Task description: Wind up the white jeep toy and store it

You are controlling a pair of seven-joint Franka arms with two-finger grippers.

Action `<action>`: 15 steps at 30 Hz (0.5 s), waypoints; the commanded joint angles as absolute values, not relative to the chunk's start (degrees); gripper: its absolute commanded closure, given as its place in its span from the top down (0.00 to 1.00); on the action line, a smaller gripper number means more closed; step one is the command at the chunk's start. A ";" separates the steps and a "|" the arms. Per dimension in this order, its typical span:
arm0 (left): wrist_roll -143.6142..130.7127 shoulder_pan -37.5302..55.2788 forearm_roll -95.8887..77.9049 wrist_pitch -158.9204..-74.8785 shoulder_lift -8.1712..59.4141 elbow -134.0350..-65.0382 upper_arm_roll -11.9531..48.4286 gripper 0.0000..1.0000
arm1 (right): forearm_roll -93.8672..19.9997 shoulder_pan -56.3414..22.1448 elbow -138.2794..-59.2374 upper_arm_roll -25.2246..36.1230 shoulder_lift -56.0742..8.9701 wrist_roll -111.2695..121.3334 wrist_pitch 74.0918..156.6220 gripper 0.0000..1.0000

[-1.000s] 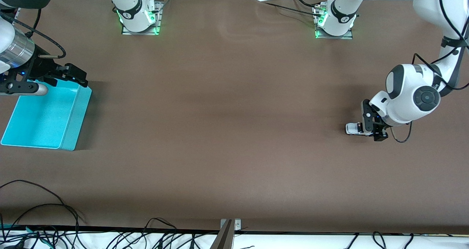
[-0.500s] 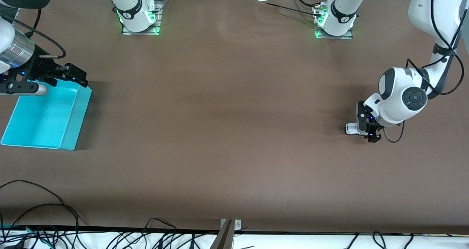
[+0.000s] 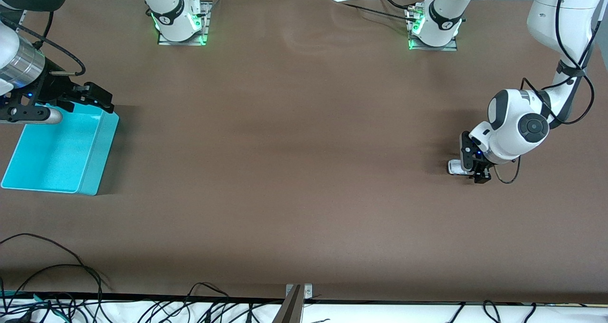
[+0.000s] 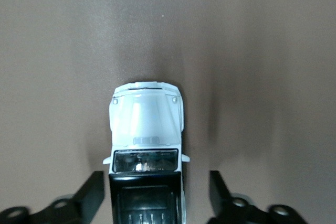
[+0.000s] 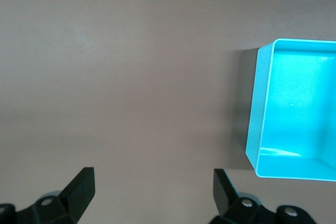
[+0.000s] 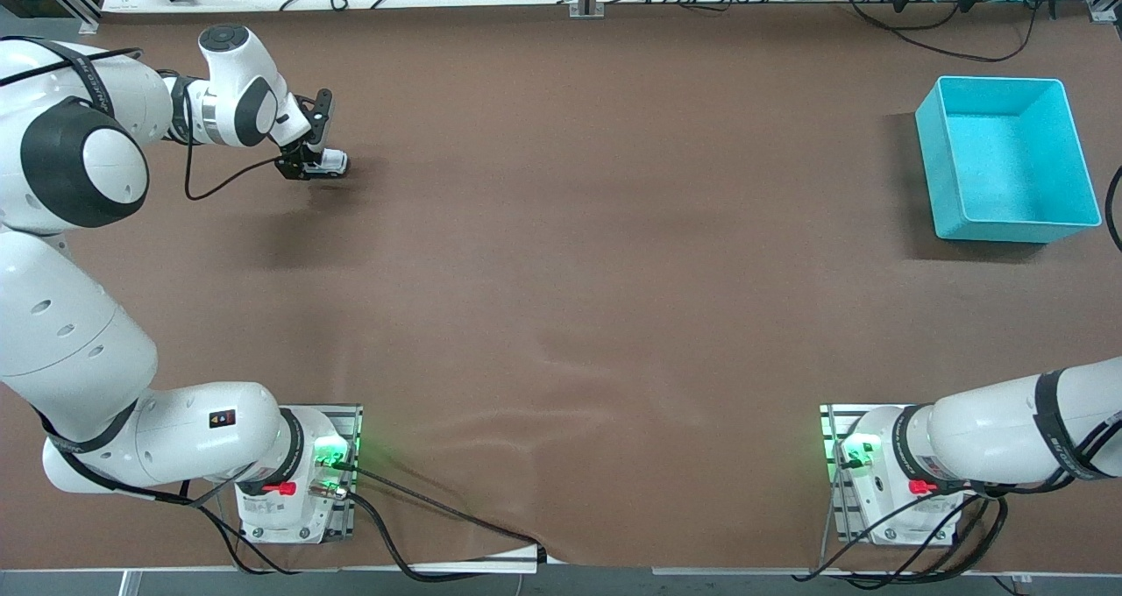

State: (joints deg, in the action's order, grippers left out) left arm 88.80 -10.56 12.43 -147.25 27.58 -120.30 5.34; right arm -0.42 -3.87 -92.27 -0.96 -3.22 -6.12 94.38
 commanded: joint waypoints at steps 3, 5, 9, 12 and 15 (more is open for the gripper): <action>90.00 -11.34 14.06 -148.36 27.60 -120.67 5.63 0.12 | -0.44 -3.87 -90.97 -1.14 -3.60 -6.77 93.87 1.00; 90.00 -11.34 14.06 -148.36 27.60 -120.67 5.63 0.12 | -0.44 -3.87 -90.97 -1.23 -3.60 -6.77 93.87 1.00; 90.00 -11.34 14.06 -148.36 27.69 -120.67 5.71 0.11 | -0.44 -3.87 -90.97 -1.23 -3.60 -6.77 93.87 1.00; 90.00 -11.43 14.06 -148.36 28.21 -120.59 5.63 0.11 | -0.44 -3.87 -90.97 -1.14 -3.60 -6.77 93.87 1.00; 90.00 -11.43 14.06 -148.36 28.48 -120.59 5.63 0.07 | -0.44 -3.87 -90.97 -1.14 -3.60 -6.77 93.87 1.00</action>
